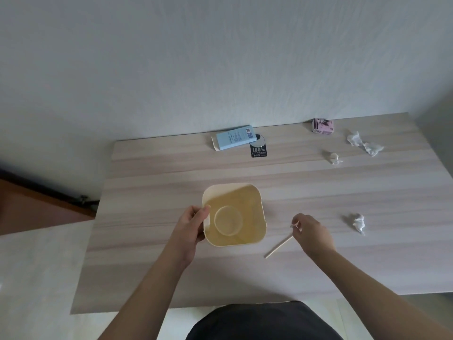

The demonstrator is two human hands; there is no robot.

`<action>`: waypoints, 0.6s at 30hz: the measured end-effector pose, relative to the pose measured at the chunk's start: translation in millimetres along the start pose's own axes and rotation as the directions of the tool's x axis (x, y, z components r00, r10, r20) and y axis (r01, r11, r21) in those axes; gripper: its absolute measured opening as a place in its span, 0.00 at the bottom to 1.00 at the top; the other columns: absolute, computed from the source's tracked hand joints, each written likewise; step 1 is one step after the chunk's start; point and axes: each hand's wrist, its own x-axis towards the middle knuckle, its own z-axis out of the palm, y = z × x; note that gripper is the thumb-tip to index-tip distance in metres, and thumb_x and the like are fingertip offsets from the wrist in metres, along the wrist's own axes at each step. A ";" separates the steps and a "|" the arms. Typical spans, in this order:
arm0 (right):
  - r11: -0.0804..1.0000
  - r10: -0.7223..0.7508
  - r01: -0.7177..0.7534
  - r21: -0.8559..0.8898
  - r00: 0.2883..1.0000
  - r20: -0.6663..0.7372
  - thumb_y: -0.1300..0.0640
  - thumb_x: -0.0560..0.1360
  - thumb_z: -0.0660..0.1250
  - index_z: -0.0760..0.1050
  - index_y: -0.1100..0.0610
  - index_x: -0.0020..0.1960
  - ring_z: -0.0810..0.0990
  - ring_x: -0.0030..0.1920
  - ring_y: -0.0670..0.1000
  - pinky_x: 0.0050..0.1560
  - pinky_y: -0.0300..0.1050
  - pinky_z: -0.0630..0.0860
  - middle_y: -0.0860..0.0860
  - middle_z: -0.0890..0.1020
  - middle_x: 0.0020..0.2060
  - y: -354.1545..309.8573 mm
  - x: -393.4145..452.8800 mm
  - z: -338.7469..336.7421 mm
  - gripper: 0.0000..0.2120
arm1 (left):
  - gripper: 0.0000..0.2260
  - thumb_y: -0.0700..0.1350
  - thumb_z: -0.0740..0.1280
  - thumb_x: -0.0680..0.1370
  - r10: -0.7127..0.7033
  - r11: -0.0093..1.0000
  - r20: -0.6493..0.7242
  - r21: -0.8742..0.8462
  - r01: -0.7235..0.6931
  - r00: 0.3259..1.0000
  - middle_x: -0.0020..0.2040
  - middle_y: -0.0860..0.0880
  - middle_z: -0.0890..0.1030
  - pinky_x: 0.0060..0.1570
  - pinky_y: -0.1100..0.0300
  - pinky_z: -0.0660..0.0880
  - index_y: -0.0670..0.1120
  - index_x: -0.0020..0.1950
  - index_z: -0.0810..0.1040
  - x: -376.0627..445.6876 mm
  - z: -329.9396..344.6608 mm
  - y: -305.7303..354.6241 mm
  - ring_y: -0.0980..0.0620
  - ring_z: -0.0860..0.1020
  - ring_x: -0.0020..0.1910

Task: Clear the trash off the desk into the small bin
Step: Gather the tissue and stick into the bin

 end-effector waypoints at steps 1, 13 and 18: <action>0.998 -0.028 0.031 0.057 0.999 -0.045 0.59 0.75 0.65 0.77 0.52 0.49 0.80 0.42 0.54 0.39 0.45 0.73 0.48 0.77 0.42 -3.2 -1.4 -5.6 0.05 | 0.14 0.53 0.69 0.70 0.003 1.000 -0.002 0.000 -0.003 1.000 0.33 0.49 0.71 0.36 0.56 0.70 0.45 0.45 0.71 0.1 0.6 0.4 0.49 0.71 0.34; 0.732 -0.573 0.656 0.183 0.739 -0.355 0.66 0.69 0.68 0.79 0.56 0.48 0.77 0.41 0.42 0.43 0.33 0.74 0.47 0.79 0.46 -121.3 -57.7 -80.8 0.10 | 0.10 0.44 0.69 0.77 0.090 0.994 0.013 0.060 -0.091 0.996 0.29 0.52 0.66 0.29 0.63 0.67 0.44 0.42 0.70 -3.9 -7.6 2.2 0.55 0.65 0.26; 0.647 -0.762 0.741 -0.179 0.634 -0.133 0.65 0.63 0.72 0.77 0.50 0.41 0.78 0.35 0.49 0.34 0.42 0.75 0.44 0.81 0.36 -128.8 -58.0 -45.3 0.13 | 0.10 0.44 0.69 0.77 0.147 0.985 0.037 0.089 -0.150 0.988 0.32 0.50 0.68 0.27 0.65 0.68 0.41 0.45 0.70 -10.1 -16.8 4.0 0.56 0.66 0.26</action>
